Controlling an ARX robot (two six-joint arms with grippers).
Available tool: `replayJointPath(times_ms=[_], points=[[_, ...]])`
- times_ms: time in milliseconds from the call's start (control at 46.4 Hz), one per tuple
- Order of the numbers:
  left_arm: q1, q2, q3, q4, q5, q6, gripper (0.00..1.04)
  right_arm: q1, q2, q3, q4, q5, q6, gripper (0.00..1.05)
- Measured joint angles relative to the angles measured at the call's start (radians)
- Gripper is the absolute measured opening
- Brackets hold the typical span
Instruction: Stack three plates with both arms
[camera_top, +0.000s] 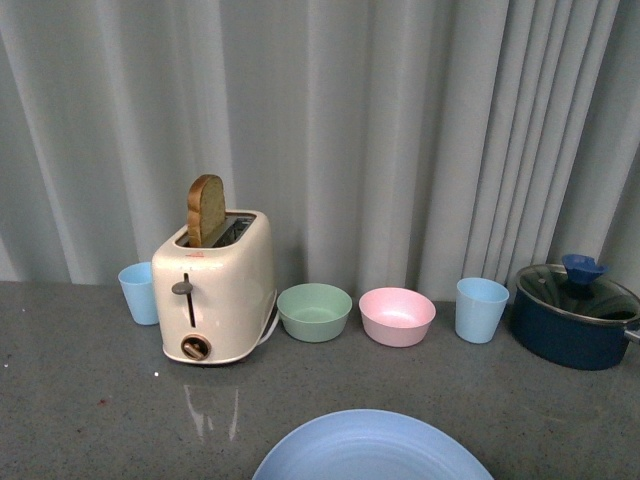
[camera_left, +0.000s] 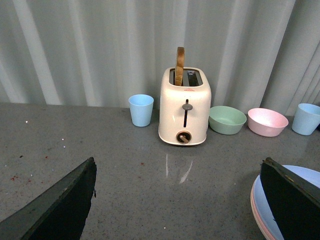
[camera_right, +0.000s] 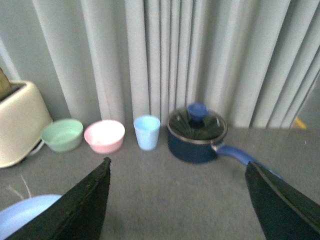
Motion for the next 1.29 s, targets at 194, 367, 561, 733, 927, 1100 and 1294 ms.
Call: replayJointPath(times_ms=[194,367,561,733,927,1100,1294], points=[[0.000,0.000,0.000,0.000,0.000,0.000,0.98,0.116,-0.167,-0.096,-0.027,0.098,0.000,0.47],[0.000,0.000,0.000,0.000,0.000,0.000,0.98,0.119,-0.233,-0.174,-0.027,0.106,0.000,0.09],[0.000,0.000,0.000,0.000,0.000,0.000,0.98,0.119,-0.298,-0.219,-0.037,0.107,0.002,0.03],[0.000,0.000,0.000,0.000,0.000,0.000,0.98,0.119,-0.336,-0.244,-0.053,0.107,0.002,0.03],[0.000,0.000,0.000,0.000,0.000,0.000,0.98,0.119,-0.391,-0.268,-0.081,0.107,0.001,0.03],[0.000,0.000,0.000,0.000,0.000,0.000,0.98,0.120,-0.484,-0.289,-0.173,0.107,0.002,0.03],[0.000,0.000,0.000,0.000,0.000,0.000,0.98,0.119,-0.600,-0.309,-0.247,0.107,0.001,0.03]])
